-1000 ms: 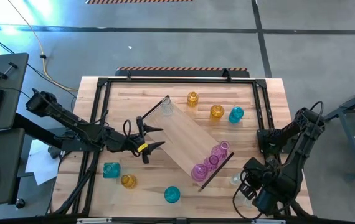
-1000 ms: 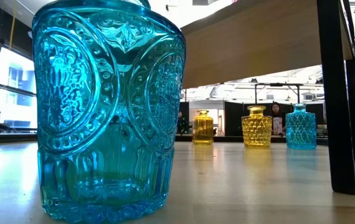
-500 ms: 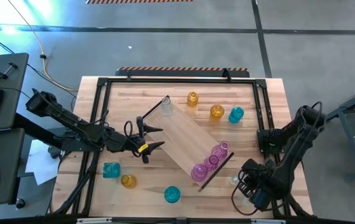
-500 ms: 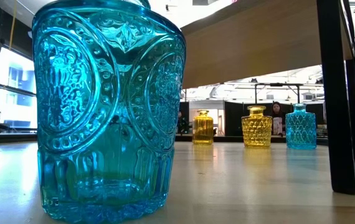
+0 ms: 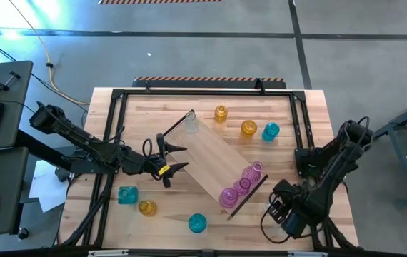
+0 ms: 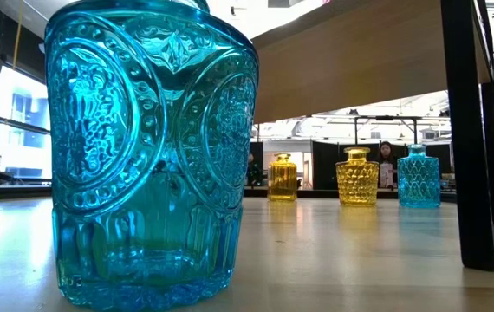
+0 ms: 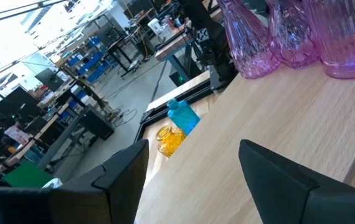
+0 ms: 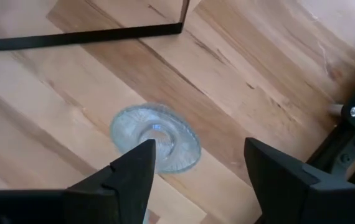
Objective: Sort vases onto shelf
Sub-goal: Put the top transparent flower vase on the shelf aligned with the other transparent flower vase
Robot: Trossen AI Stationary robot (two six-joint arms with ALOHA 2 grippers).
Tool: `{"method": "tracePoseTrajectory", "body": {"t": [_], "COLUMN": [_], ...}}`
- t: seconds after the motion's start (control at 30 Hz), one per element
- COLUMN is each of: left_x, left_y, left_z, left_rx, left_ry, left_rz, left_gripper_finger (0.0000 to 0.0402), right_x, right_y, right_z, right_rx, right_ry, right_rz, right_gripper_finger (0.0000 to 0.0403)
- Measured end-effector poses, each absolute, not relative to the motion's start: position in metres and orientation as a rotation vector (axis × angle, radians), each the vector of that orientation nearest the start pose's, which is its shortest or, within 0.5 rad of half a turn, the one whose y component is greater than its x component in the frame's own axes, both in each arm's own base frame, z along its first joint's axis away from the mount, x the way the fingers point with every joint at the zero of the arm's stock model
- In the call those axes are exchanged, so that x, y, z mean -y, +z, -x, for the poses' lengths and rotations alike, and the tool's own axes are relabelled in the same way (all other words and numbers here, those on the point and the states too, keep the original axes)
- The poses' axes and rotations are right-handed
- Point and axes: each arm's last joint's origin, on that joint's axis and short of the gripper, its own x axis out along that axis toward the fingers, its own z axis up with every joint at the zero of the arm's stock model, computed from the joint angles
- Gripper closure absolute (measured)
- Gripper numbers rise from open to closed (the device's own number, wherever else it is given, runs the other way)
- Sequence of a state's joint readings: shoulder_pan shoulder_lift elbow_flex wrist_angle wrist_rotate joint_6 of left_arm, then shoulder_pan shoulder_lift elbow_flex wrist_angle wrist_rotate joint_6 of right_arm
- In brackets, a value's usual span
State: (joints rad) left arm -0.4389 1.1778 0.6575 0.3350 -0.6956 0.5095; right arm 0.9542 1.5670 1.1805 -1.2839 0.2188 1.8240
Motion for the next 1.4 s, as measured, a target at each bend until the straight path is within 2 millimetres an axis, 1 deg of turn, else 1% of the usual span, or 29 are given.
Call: {"method": "tracePoseTrajectory", "body": {"t": [0.3, 0.37, 0.5, 0.6, 0.73, 0.8, 0.87, 0.97, 1.1, 1.13, 1.17, 1.3, 1.4], "left_x": [0.089, 0.089, 0.089, 0.089, 0.089, 0.089, 0.089, 0.089, 0.089, 0.089, 0.088, 0.088, 0.088], "left_y": [0.261, 0.261, 0.260, 0.260, 0.260, 0.260, 0.260, 0.260, 0.261, 0.262, 0.263, 0.263, 0.262], "left_z": [-0.234, -0.234, -0.234, -0.234, -0.234, -0.234, -0.234, -0.234, -0.234, -0.234, -0.234, -0.234, -0.234], "left_rx": [-0.220, -0.220, -0.224, -0.227, -0.227, -0.227, -0.227, -0.226, -0.221, -0.218, -0.217, -0.220, -0.220], "left_ry": [0.212, 0.212, 0.211, 0.210, 0.210, 0.210, 0.210, 0.210, 0.235, 0.249, 0.259, 0.268, 0.267], "left_rz": [-0.598, -0.598, -0.599, -0.601, -0.601, -0.601, -0.601, -0.601, -0.596, -0.593, -0.591, -0.593, -0.593], "left_gripper_finger": [0.0161, 0.0161, 0.0161, 0.0161, 0.0161, 0.0161, 0.0161, 0.0161, 0.0161, 0.0161, 0.0161, 0.0161, 0.0161], "right_x": [-0.209, -0.209, -0.208, -0.206, -0.205, -0.205, -0.205, -0.206, -0.204, -0.204, -0.204, -0.205, -0.209], "right_y": [0.232, 0.226, 0.202, 0.195, 0.194, 0.195, 0.195, 0.195, 0.194, 0.195, 0.195, 0.195, 0.205], "right_z": [-0.157, -0.157, -0.154, -0.152, -0.151, -0.151, -0.151, -0.150, -0.149, -0.149, -0.149, -0.149, -0.151], "right_rx": [-1.241, -1.241, -1.286, -1.279, -1.282, -1.296, -1.311, -1.325, -1.340, -1.341, -1.343, -1.369, -1.387], "right_ry": [-0.751, -0.743, -0.719, -0.712, -0.713, -0.710, -0.707, -0.693, -0.680, -0.678, -0.676, -0.681, -0.668], "right_rz": [-0.559, -0.568, -0.598, -0.608, -0.606, -0.613, -0.614, -0.604, -0.561, -0.558, -0.556, -0.567, -0.559], "right_gripper_finger": [0.0174, 0.0174, 0.0174, 0.0174, 0.0177, 0.0191, 0.0217, 0.0277, 0.0373, 0.0386, 0.0391, 0.0379, 0.0393]}}
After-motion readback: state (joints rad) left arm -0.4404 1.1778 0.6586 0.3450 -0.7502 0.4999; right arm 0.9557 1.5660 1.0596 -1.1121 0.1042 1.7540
